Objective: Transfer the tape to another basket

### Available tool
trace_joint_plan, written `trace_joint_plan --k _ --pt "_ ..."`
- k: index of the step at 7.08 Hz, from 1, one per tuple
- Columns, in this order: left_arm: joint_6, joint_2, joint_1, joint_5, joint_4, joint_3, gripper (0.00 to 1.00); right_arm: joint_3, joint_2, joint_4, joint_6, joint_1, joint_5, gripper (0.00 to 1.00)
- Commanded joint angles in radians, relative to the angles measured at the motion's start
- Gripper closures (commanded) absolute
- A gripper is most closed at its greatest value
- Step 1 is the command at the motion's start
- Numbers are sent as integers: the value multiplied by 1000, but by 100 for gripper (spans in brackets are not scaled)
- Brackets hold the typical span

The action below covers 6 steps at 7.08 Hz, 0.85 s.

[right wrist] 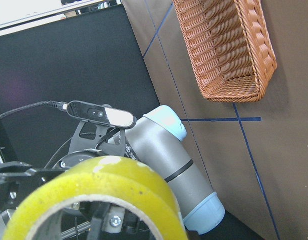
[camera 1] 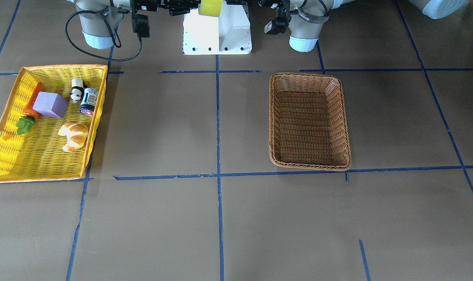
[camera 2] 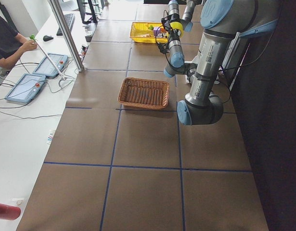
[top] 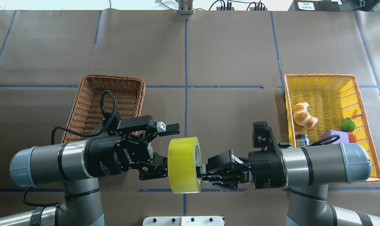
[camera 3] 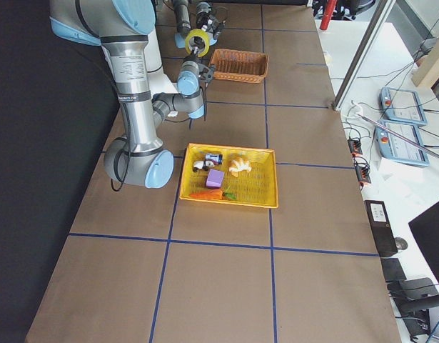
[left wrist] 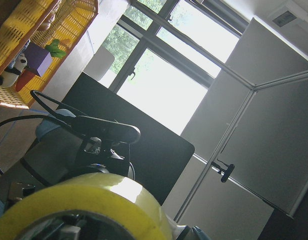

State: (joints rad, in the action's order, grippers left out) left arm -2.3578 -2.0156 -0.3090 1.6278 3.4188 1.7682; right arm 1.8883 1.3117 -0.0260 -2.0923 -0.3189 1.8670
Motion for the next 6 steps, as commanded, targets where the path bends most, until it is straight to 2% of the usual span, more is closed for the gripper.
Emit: trace_joint_plan --k 1,2,3,6 --pt "5 3 -1 0 -1 0 81 -1 -2 1 0 0 -11 40" --pt "8 5 -1 0 -3 0 94 -3 -2 0 0 7 -29 1" --pt "8 5 -1 0 -3 -1 97 -5 0 0 3 14 -38 0" --pt "9 5 -1 0 -3 5 98 -1 0 -6 0 14 -43 0"
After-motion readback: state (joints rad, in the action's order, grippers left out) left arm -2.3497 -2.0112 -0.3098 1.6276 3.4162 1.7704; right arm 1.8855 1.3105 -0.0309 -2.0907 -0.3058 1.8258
